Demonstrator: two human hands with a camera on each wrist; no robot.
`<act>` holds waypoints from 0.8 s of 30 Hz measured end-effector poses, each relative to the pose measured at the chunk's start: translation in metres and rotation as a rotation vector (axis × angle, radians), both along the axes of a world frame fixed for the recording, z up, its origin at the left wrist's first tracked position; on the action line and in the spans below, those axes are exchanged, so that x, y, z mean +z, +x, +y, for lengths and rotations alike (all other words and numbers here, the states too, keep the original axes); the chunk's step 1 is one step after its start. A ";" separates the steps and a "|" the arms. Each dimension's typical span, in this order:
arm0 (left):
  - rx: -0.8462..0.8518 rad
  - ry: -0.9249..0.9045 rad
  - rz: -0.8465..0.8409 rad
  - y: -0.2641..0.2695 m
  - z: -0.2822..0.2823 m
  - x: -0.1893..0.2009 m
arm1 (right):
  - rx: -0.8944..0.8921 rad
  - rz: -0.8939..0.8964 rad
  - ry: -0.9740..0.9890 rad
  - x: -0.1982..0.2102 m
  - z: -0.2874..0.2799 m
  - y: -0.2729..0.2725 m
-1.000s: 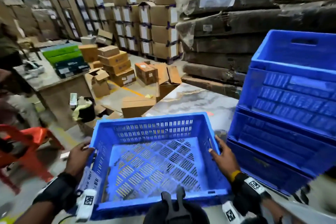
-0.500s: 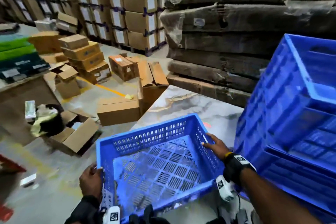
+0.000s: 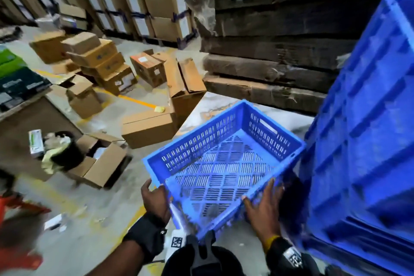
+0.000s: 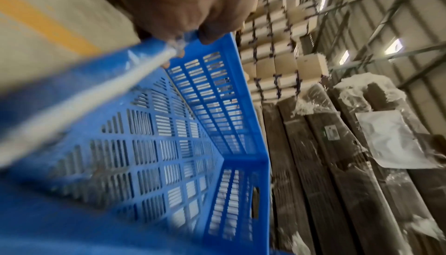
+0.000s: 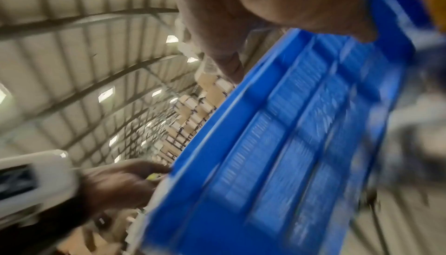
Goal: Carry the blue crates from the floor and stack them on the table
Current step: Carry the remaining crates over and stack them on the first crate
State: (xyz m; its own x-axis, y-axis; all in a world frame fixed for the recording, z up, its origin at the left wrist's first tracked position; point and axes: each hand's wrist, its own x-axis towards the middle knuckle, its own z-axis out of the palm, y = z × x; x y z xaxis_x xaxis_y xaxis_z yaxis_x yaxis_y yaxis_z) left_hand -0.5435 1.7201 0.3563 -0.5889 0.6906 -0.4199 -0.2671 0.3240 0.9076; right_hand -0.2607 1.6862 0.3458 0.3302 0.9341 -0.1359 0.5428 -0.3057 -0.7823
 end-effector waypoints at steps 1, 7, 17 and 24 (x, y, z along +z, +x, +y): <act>-0.010 -0.020 -0.020 0.012 0.004 0.005 | 0.019 0.112 -0.110 -0.007 -0.011 -0.009; -0.397 -0.238 -0.150 0.047 -0.019 0.024 | -0.033 0.320 -0.169 -0.019 -0.029 -0.012; -1.213 -0.100 1.012 0.010 0.061 0.051 | -0.171 0.191 -0.031 -0.009 -0.059 0.005; -1.190 -0.074 0.913 0.006 0.072 0.032 | -0.368 0.161 -0.018 0.012 -0.072 -0.014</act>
